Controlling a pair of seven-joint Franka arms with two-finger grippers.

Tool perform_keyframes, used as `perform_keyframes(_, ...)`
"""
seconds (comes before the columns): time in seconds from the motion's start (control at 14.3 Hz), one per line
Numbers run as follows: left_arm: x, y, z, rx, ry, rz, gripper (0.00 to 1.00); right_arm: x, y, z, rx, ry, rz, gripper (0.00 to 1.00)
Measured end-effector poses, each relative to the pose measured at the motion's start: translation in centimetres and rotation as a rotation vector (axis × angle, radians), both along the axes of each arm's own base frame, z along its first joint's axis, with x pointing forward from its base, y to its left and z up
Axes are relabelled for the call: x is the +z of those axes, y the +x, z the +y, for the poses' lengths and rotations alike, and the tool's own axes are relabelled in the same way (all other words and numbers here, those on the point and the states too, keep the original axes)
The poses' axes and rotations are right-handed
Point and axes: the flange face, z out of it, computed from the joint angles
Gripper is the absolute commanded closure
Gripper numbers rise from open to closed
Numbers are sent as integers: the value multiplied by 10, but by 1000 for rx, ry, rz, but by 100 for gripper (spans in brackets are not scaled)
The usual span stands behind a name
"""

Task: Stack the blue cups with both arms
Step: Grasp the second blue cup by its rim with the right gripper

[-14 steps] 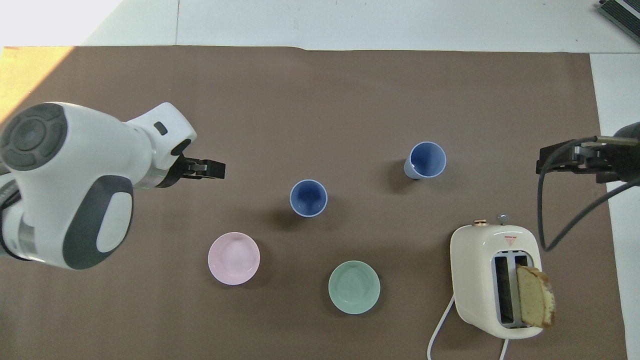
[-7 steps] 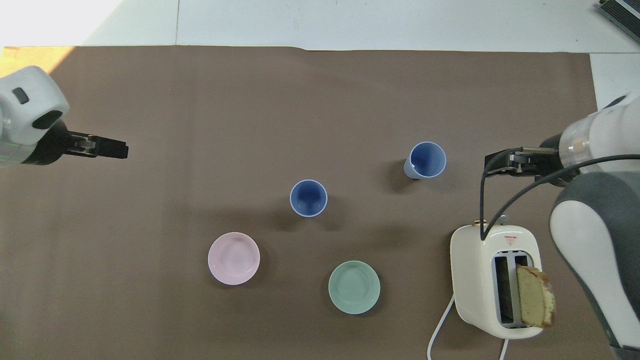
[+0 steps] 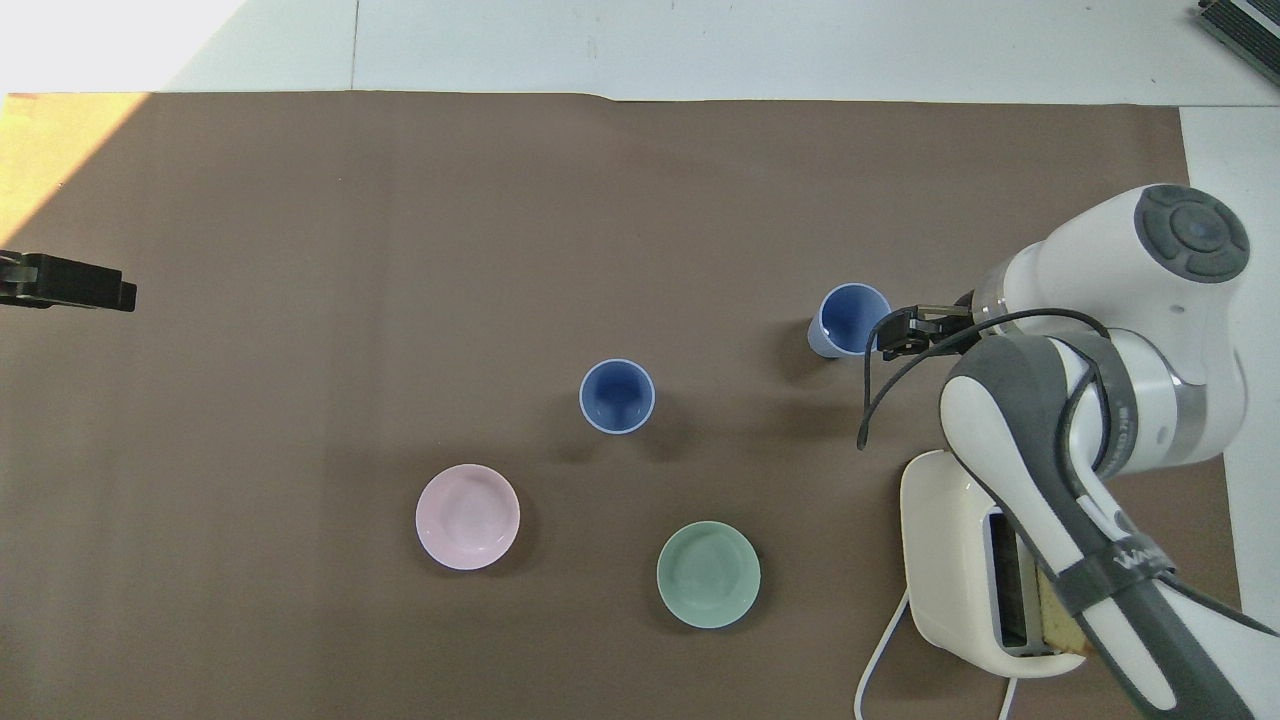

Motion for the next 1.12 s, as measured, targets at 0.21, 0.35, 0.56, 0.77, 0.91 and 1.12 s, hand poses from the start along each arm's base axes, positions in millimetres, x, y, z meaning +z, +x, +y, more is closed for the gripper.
perform_keyframes(0.21, -4, -2, 0, -1, 2, 29, 0, -21, 2, 3, 0, -1, 2, 0)
perform_keyframes(0.35, -5, -2, 0, -1, 2, 38, 0, -37, 5, 4, -2, 2, -14, 0)
perform_keyframes(0.56, -6, -4, 0, -3, 2, 53, 0, -58, 11, 9, -4, 8, -38, 0)
perform_keyframes(0.77, -6, -5, 0, -3, 2, 57, 0, -77, 15, 12, -14, 6, -31, 0)
perform_keyframes(0.91, -6, -5, 0, -2, 2, 58, 0, -78, 14, 18, -11, 6, -29, 6)
perform_keyframes(1.12, -6, -5, 0, -2, 2, 58, 0, -76, 14, 23, -5, 6, -33, 100)
